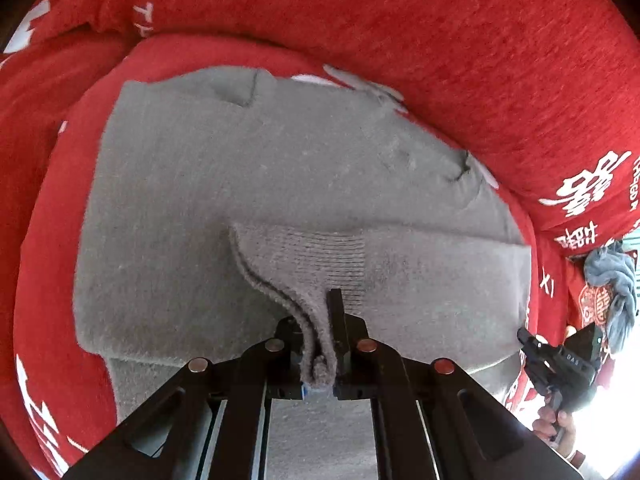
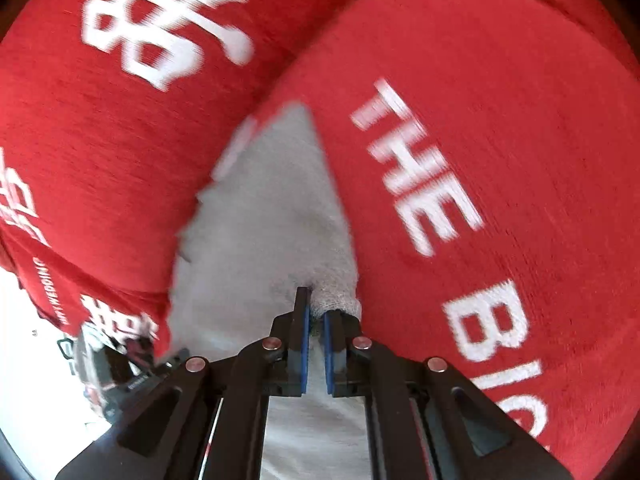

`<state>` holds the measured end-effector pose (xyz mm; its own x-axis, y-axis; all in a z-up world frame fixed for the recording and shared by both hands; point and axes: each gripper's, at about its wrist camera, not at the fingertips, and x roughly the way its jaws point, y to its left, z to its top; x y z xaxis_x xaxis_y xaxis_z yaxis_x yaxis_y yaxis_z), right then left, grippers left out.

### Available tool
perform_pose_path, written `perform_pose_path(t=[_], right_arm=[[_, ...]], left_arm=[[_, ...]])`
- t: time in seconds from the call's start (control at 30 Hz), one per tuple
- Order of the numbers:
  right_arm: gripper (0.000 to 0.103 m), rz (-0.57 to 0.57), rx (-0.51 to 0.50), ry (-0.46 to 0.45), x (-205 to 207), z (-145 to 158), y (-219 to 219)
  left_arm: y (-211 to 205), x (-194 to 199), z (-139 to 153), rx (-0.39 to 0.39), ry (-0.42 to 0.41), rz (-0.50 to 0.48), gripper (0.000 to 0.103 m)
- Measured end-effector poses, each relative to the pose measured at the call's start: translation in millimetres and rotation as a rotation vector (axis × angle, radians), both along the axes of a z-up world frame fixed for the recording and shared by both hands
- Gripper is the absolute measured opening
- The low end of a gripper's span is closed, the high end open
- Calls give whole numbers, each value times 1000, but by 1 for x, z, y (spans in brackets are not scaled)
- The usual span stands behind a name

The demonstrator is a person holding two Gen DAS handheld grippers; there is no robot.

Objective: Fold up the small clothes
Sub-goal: 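Grasp the cuff with the left tool and lay it flat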

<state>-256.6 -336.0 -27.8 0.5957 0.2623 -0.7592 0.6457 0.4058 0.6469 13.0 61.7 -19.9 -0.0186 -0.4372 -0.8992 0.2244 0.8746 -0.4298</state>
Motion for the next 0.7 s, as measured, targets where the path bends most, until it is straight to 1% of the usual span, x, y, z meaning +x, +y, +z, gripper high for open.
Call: perform_pose_path(t=[0.03, 0.07, 0.1, 0.13, 0.17, 0.2, 0.23, 0.27, 0.33, 0.37, 0.43, 0.5, 0.63, 0.67, 0.7], right_arm=[[5, 9, -9, -2, -1, 2, 1], [9, 21, -15, 2, -2, 5, 3], [10, 33, -24, 13, -4, 8, 4], [13, 50, -35, 30, -4, 11, 7], [14, 69, -47, 46, -5, 16, 10], [16, 77, -61, 56, -8, 21, 12], [18, 80, -80, 52, -11, 29, 13], [20, 71, -103, 33, -16, 39, 12], [39, 47, -138, 22, -21, 49, 1], [42, 39, -142, 19, -20, 50, -5], [42, 15, -119, 19, -7, 42, -21], [42, 1, -94, 9, 6, 32, -33], [42, 33, -39, 25, 37, 8, -44], [37, 52, -26, 35, 43, 4, -43], [29, 66, -32, 45, 49, 4, -41]], left_arm=[[2, -1, 3, 25, -11, -4, 9], [5, -1, 7, 73, -39, -16, 16], [9, -1, 10, 112, -59, -22, 26], [13, -1, 13, 180, -93, -21, 54], [20, -1, 20, 262, -148, -11, 72], [25, -1, 24, 285, -171, -5, 72], [31, 0, 29, 287, -179, -3, 72], [36, 2, 34, 271, -166, 4, 72], [40, 3, 41, 236, -157, 13, 72], [36, 2, 43, 224, -157, 7, 72], [25, 0, 47, 207, -167, -17, 72], [6, -2, 43, 201, -170, -37, 72], [-22, -6, 29, 203, -161, -45, 72], [-26, -7, 26, 211, -159, -46, 72], [-28, -8, 22, 221, -154, -47, 72]])
